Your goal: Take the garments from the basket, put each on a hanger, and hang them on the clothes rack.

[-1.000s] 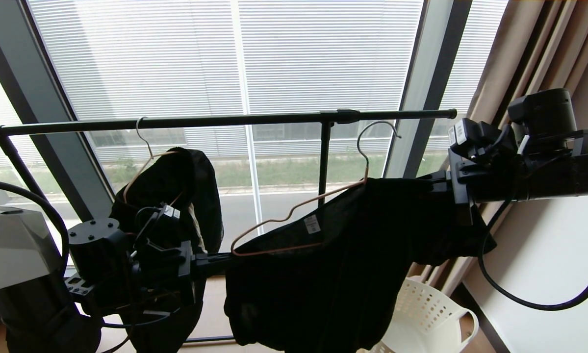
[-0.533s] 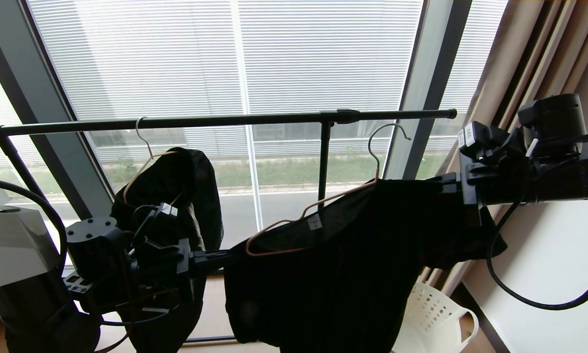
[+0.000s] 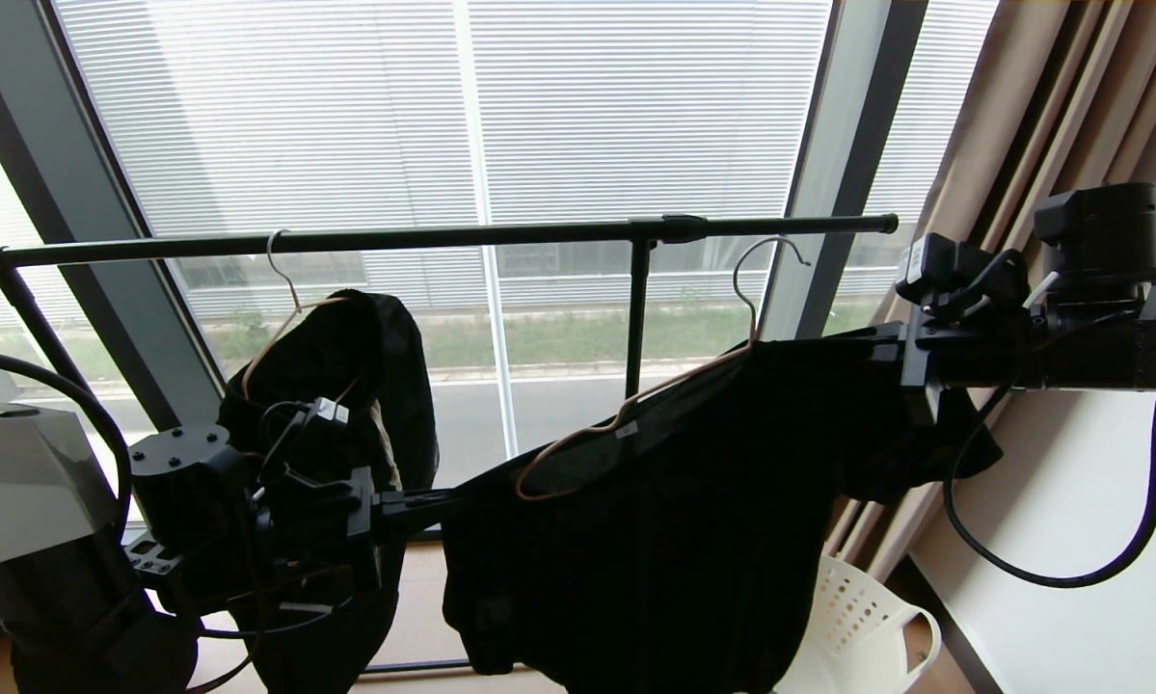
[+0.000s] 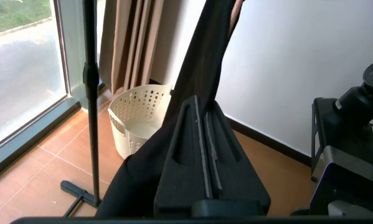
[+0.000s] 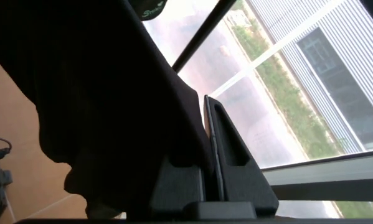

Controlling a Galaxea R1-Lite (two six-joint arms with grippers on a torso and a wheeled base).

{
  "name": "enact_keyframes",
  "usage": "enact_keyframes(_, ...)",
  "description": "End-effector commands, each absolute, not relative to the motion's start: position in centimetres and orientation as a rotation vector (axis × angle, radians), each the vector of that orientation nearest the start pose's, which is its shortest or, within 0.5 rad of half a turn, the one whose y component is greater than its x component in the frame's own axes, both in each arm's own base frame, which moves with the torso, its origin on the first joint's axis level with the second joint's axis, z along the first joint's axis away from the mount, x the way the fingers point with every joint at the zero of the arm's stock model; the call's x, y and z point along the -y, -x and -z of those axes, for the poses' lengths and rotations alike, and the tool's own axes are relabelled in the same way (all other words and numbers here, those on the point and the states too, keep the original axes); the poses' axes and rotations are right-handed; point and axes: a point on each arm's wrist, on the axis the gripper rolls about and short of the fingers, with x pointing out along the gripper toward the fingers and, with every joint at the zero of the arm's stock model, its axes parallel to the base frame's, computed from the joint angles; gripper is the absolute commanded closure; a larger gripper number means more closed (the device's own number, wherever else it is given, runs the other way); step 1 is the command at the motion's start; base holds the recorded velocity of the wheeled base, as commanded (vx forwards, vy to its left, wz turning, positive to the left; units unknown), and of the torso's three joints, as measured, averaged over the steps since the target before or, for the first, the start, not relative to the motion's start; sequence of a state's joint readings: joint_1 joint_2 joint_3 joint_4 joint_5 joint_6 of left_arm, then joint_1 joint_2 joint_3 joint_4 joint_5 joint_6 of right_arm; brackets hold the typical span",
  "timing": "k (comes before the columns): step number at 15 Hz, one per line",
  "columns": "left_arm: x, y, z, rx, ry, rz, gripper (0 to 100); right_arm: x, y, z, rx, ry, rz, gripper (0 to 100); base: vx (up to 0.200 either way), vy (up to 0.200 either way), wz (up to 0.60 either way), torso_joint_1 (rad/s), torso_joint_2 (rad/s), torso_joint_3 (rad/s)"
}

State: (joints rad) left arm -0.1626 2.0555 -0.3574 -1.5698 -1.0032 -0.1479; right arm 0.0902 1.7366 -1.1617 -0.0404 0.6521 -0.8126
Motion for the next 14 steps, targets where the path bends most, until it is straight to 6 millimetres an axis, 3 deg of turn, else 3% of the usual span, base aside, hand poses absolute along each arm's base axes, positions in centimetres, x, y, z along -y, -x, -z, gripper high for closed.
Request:
enact_keyframes(1,6.47,-27.69,-7.13,-0.208,0.186,1.154,100,-4.25,-31.9,-21.14,-0.209,0.607,-0.884,100,0.0,0.0,0.0,0.0,0.0,0.0)
enact_keyframes(10,6.32,-27.92,-7.22,-0.216,0.207,1.146,100,-4.15,-31.98,-21.98,-0.109,0.652,-0.783,100,0.0,0.0,0.0,0.0,0.0,0.0)
enact_keyframes(14,6.34,-28.0,-7.29,-0.216,0.212,1.146,100,-4.11,-31.9,-21.23,-0.107,0.66,-0.764,100,0.0,0.0,0.0,0.0,0.0,0.0)
